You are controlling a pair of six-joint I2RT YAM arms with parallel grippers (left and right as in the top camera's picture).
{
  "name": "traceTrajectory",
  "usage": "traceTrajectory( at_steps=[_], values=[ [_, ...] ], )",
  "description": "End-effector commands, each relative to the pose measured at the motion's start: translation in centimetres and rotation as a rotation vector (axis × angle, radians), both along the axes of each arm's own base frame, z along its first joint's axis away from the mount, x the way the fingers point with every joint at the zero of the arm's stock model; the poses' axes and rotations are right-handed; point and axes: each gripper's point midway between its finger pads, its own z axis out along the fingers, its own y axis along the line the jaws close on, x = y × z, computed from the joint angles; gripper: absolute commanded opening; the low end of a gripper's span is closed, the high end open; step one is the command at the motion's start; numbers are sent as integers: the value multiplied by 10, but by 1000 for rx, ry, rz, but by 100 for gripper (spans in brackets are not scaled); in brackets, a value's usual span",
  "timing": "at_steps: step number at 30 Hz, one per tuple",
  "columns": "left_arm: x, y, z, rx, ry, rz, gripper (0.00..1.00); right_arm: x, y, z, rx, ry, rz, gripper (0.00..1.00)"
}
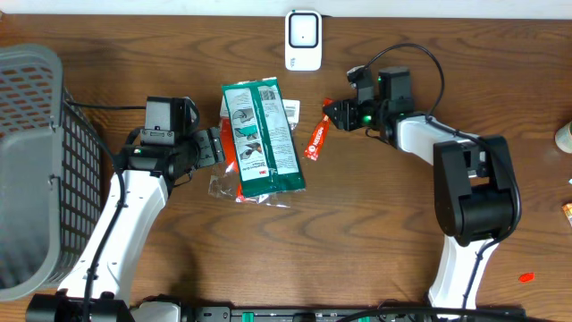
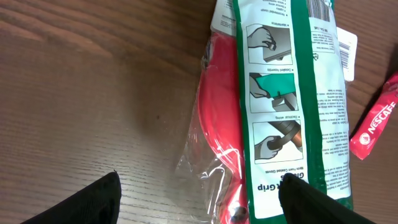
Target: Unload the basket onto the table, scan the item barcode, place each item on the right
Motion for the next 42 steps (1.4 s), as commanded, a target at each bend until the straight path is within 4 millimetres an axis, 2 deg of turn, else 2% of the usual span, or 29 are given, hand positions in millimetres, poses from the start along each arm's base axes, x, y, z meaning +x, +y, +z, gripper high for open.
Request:
traceTrajectory(
  at_steps=[1,8,10,13,15,19,24,28,34,39,42],
  values=[
    [0,-1,-1,-6,5,4,81,0,7,-11,-19,58,-101,58],
    [0,-1,-1,-6,6,4,81,-5,25,-14,-66,38,-91,56],
    [0,-1,-1,-6,6,4,81,-6,27,-14,-76,35,-93,46],
    [0,-1,-1,-6,6,4,81,-5,25,-15,-89,35,-105,21],
    [0,-1,-1,-6,7,4,81,-4,23,-16,-89,36,-111,13],
    [0,-1,-1,-6,7,4,81,-4,24,-15,-88,34,-109,1],
    [0,-1,-1,-6,7,4,81,-8,40,-3,-1,26,-29,1],
    [0,-1,-1,-6,6,4,81,-10,57,30,140,7,86,1],
    [0,-1,-2,-6,9,4,81,-35,70,112,380,-46,329,1],
    [0,-5,-10,-25,35,-10,81,-63,52,181,542,-103,507,1],
    [-2,-32,-8,-156,43,-103,81,-70,34,211,601,-94,516,1]
  ],
)
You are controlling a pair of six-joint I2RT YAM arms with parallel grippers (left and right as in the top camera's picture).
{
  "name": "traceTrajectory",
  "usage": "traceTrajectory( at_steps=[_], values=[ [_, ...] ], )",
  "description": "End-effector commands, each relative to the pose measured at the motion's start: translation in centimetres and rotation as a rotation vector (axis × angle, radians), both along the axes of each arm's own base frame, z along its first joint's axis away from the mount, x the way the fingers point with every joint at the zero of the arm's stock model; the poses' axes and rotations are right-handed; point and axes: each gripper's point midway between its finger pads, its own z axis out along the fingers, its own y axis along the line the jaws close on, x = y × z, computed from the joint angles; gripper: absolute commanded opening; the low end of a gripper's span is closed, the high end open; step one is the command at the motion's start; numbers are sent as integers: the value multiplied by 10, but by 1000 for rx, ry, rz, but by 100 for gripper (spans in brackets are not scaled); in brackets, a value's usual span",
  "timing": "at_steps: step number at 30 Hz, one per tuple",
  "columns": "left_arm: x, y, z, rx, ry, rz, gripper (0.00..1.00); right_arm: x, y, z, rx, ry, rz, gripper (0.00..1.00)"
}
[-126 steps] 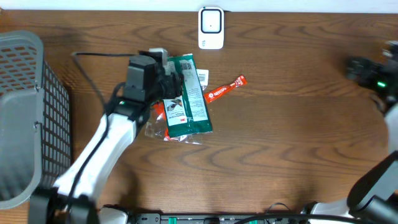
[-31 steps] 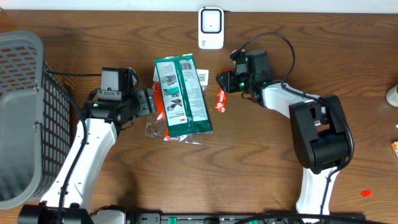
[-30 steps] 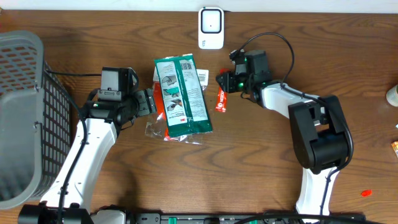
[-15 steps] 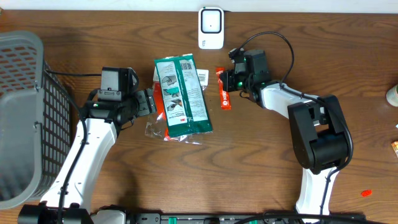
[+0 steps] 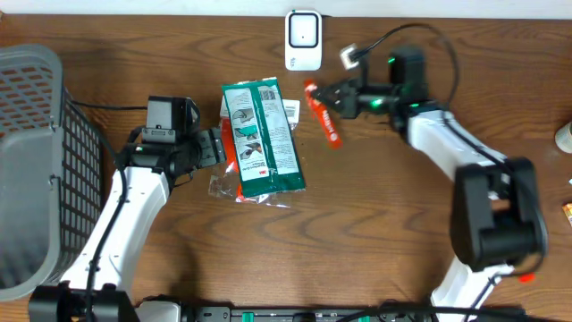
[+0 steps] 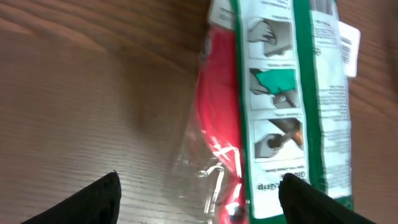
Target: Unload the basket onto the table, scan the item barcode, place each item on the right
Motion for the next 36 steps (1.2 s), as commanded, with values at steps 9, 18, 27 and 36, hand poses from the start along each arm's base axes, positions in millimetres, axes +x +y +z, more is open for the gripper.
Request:
traceTrajectory(
  at_steps=[9,18,27,36],
  values=[
    [-21,-126,57,-615,-33,-454,81,-8,-41,74,127,18,10,1],
    [-37,-188,119,-893,-16,-564,81,19,-54,39,29,122,-194,1],
    [-40,-225,135,-920,-52,-542,81,26,-49,34,48,260,-277,1],
    [-29,-228,105,-822,-22,-385,81,10,-29,48,120,338,-176,1]
  ],
)
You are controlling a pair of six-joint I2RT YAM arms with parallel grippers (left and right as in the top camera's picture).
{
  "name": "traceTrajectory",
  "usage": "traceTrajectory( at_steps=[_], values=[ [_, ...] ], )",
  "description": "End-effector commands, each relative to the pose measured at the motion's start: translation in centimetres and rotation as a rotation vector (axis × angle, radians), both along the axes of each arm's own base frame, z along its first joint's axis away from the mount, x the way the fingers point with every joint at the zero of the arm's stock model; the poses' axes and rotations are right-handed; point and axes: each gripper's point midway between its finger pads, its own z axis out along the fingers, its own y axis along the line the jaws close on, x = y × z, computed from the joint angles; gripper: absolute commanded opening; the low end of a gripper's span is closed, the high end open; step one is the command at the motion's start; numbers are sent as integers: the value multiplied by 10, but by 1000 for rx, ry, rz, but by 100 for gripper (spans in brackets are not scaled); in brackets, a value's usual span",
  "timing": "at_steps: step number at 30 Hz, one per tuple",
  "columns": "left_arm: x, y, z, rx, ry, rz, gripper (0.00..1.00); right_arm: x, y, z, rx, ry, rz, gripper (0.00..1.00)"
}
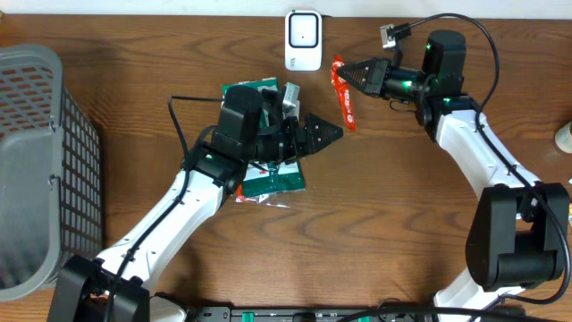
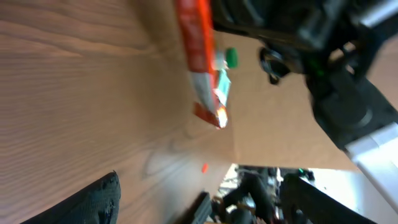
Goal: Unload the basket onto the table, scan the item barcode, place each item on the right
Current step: 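Close the left gripper on the red stick beside the right gripper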
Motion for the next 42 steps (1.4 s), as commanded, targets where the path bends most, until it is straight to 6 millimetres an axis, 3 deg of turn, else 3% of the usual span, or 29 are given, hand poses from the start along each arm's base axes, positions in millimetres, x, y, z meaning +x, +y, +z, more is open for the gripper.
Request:
traceTrajectory(
  at_steps=[1,10,11,14,15,17,23,27,34,42],
  values=[
    [15,3,-5,29,-5,81,82,-12,13,8,61,57,70,1],
    [32,12,-10,74,-35,184,81,-33,36,12,90,78,182,1],
    [32,12,-9,74,-36,186,78,-34,39,12,87,77,183,1],
    [32,12,-9,66,-15,191,45,-34,45,10,76,72,179,1],
    [32,12,-9,61,-4,193,42,-34,47,10,74,72,178,1],
    [31,12,-9,53,17,199,42,-35,48,10,73,72,182,1],
    [28,5,5,-5,7,163,58,-35,51,9,69,68,182,1],
    [27,1,17,-57,3,142,59,-27,48,0,18,43,130,2],
    [25,0,18,-66,19,135,59,-27,43,-23,-67,79,90,1],
    [19,-10,17,-59,17,126,59,-26,46,-15,-40,64,94,1]
  ],
)
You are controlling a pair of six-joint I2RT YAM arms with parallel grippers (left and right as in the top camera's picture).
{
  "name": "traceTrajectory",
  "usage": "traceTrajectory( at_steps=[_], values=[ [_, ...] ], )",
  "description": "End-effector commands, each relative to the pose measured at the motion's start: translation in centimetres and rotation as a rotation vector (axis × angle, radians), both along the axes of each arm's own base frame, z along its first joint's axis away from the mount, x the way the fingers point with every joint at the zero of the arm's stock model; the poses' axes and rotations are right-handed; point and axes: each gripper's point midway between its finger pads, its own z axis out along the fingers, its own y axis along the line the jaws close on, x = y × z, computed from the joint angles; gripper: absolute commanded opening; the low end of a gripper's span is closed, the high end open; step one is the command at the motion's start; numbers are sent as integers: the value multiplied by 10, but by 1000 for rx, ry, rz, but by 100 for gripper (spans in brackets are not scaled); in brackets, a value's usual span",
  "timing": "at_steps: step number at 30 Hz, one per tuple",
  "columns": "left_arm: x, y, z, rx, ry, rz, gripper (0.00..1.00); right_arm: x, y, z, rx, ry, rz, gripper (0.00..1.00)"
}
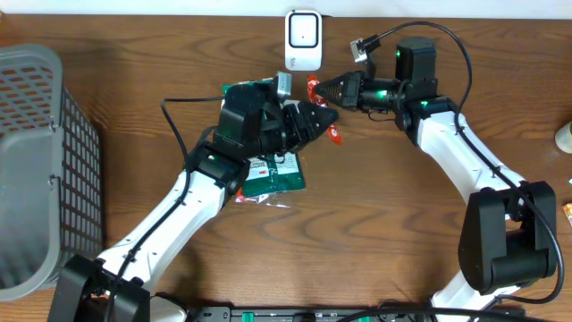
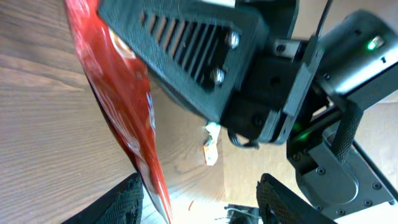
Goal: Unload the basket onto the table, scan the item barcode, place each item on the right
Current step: 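Close the left gripper on the red stick beside the right gripper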
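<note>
The red Nescafe sachet [image 1: 313, 85] hangs below the white scanner [image 1: 303, 39], with my right gripper [image 1: 323, 89] shut on its upper part. My left gripper [image 1: 323, 114] is open, its fingers on either side of the sachet's lower part. In the left wrist view the sachet [image 2: 118, 106] runs down close to the left finger [image 2: 121, 202]. The left gripper [image 2: 205, 199] is not touching it on the other side. The black fingers of the right gripper [image 2: 186, 50] clamp it from above.
A green glove package [image 1: 268, 174] on a red clear-wrapped item lies under my left arm. A grey mesh basket [image 1: 27, 161] fills the left edge. Small items sit at the right edge [image 1: 565, 134], and a red scrap [image 1: 525, 277] lies near the front right.
My right gripper has carried the sachet left and a little nearer, from right of the scanner to below it. My left gripper, then apart from the sachet, now has its open fingers around it.
My left gripper first rested open beside the green package while the right closed on the sachet on the table. Then the right held the sachet up near the scanner. Then my left arm had reached across the package towards it, and now its fingers straddle the sachet.
</note>
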Motion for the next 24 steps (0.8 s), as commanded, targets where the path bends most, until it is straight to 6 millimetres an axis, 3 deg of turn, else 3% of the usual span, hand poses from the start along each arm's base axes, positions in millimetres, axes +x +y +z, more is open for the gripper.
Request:
traceTrajectory(
  at_steps=[1,10,17,22,24],
  values=[
    [-2,-8,0,2,-2,-6,59,0,4,6,18,-11,15,1],
    [-4,-11,-1,9,-11,-5,59,-3,8,21,81,-12,51,1],
    [-4,-10,-4,26,-13,-6,59,-11,14,48,179,-21,130,1],
    [-4,-10,-4,25,-12,-6,58,-13,15,50,187,-14,139,1],
    [-4,-10,-5,26,-12,-6,44,-13,15,50,188,-13,141,1]
  ],
)
